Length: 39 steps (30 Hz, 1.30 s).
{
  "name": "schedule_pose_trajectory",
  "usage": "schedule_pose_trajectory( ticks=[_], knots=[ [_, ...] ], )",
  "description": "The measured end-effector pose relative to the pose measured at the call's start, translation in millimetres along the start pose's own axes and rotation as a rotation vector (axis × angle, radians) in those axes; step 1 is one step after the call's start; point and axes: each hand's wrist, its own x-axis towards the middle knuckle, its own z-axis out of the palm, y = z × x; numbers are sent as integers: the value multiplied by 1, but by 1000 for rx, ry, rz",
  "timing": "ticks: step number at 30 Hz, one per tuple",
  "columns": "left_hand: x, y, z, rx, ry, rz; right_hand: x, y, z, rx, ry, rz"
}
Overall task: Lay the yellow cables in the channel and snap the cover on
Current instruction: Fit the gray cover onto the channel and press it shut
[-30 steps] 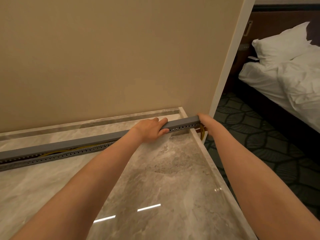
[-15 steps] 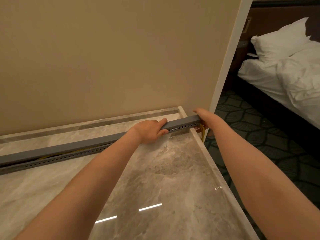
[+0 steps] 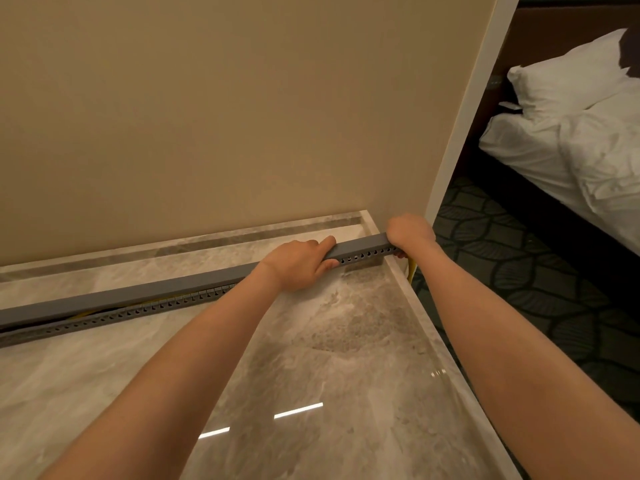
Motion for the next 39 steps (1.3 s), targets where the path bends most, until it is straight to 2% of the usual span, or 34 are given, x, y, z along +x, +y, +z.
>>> schedule_pose_trajectory(
  ticks=[4,9,11,16,21,24,27,29,39],
  knots=[
    [1,2,5,103,53,1,-4,0,1,-96,29,-59],
    [-1,1,4,83,70,8,-4,-1,-1,-192,44,-110],
    [0,6,-3,-46,41,-53,-3,1,0,-251,60,-137],
    [53,52,-24,-500,-203,-305,-5,0,2,-297,89,-126],
    [91,66,-23,-674,-307,-344,-3,4,5,-209,97,-84],
    [94,66,-16,-576,-239,-351,0,3,-3,-135,12,-85],
    [93,66,-9,-500,-180,-349,7,-3,-8,-72,-172,-95],
    [93,66,-9,-489,-150,-354,12,-3,-6,-45,-215,-115],
    [82,73,-16,-630,-94,-466,1,-1,-6,13,-108,-103]
  ],
)
